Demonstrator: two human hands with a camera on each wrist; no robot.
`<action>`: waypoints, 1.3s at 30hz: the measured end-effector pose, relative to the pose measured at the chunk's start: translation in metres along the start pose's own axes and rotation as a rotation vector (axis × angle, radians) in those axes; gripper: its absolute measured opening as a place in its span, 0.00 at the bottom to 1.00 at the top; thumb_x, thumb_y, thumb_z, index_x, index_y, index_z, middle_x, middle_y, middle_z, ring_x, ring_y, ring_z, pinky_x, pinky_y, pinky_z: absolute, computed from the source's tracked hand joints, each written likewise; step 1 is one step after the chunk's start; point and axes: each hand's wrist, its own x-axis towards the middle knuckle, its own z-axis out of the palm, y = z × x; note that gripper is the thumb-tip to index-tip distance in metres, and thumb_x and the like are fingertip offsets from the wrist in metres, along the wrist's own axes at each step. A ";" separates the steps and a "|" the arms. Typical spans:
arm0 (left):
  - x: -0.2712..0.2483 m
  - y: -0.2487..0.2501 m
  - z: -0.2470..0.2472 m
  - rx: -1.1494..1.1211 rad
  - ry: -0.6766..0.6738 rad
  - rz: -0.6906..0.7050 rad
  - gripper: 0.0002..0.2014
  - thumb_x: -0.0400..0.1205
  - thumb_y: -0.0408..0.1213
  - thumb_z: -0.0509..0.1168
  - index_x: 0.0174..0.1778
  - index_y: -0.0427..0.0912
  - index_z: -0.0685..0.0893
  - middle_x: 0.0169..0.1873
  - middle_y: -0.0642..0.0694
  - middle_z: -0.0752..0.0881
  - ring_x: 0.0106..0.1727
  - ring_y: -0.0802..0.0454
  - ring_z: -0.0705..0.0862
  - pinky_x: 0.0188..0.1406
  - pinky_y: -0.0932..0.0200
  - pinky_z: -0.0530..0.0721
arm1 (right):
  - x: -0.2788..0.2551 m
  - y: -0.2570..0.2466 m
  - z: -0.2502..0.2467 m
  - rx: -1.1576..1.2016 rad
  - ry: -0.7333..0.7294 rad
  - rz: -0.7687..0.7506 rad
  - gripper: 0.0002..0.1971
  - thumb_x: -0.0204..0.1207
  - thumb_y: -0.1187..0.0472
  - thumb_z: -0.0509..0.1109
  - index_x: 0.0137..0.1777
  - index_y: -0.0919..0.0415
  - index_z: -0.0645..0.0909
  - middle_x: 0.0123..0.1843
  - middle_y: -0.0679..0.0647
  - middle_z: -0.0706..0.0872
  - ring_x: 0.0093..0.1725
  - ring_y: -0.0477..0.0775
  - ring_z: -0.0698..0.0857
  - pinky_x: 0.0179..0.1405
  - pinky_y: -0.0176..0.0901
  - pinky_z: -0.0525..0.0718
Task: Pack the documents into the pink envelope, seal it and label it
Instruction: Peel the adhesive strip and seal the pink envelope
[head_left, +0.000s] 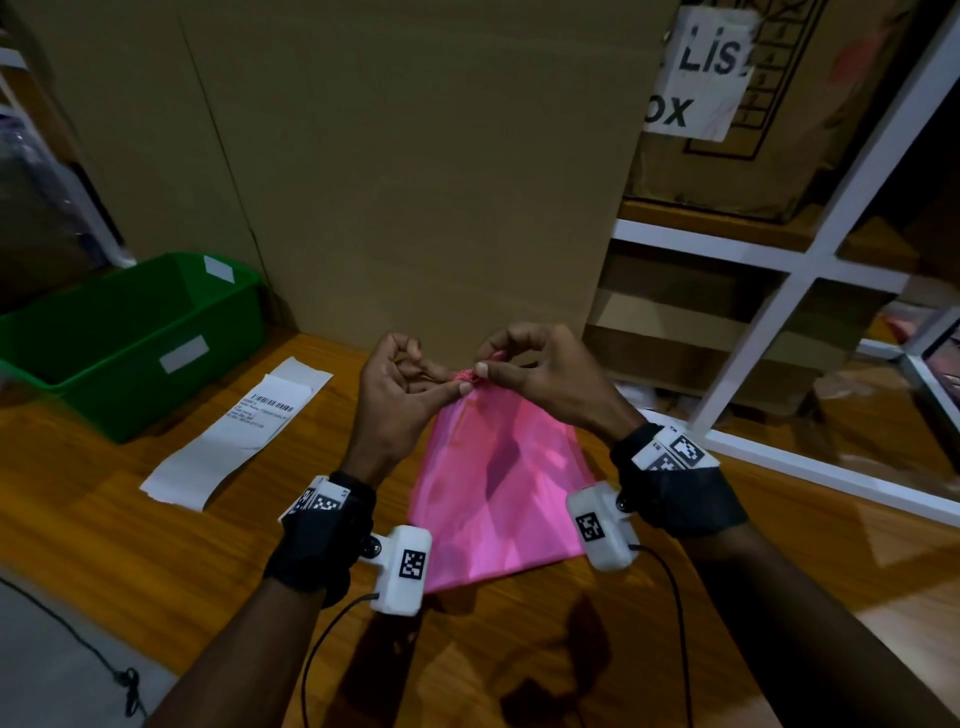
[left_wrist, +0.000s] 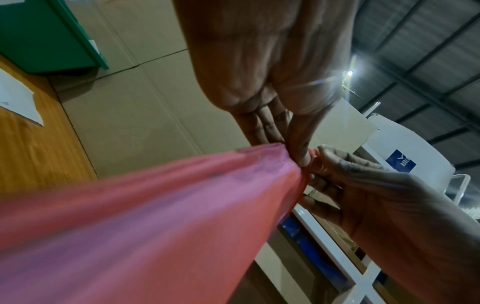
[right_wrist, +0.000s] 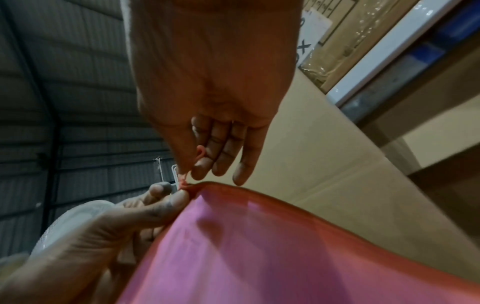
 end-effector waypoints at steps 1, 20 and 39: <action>0.000 0.001 0.000 0.011 0.000 0.008 0.26 0.68 0.12 0.73 0.43 0.42 0.68 0.30 0.41 0.87 0.36 0.49 0.90 0.45 0.55 0.90 | -0.001 -0.001 0.000 0.048 0.020 0.034 0.03 0.72 0.67 0.79 0.44 0.63 0.90 0.38 0.50 0.89 0.37 0.42 0.85 0.40 0.33 0.83; 0.009 0.012 -0.052 0.452 -0.045 0.070 0.19 0.71 0.23 0.76 0.49 0.46 0.78 0.42 0.43 0.87 0.46 0.52 0.87 0.51 0.54 0.87 | -0.020 0.024 -0.036 0.403 0.243 0.410 0.10 0.67 0.84 0.73 0.36 0.69 0.82 0.24 0.53 0.88 0.26 0.47 0.89 0.31 0.36 0.88; 0.026 -0.005 -0.014 1.185 -0.214 0.402 0.10 0.77 0.49 0.72 0.46 0.47 0.91 0.44 0.50 0.90 0.48 0.47 0.86 0.43 0.55 0.78 | -0.060 0.035 -0.083 0.118 0.384 0.456 0.05 0.65 0.76 0.78 0.37 0.68 0.87 0.31 0.57 0.89 0.27 0.47 0.85 0.26 0.33 0.82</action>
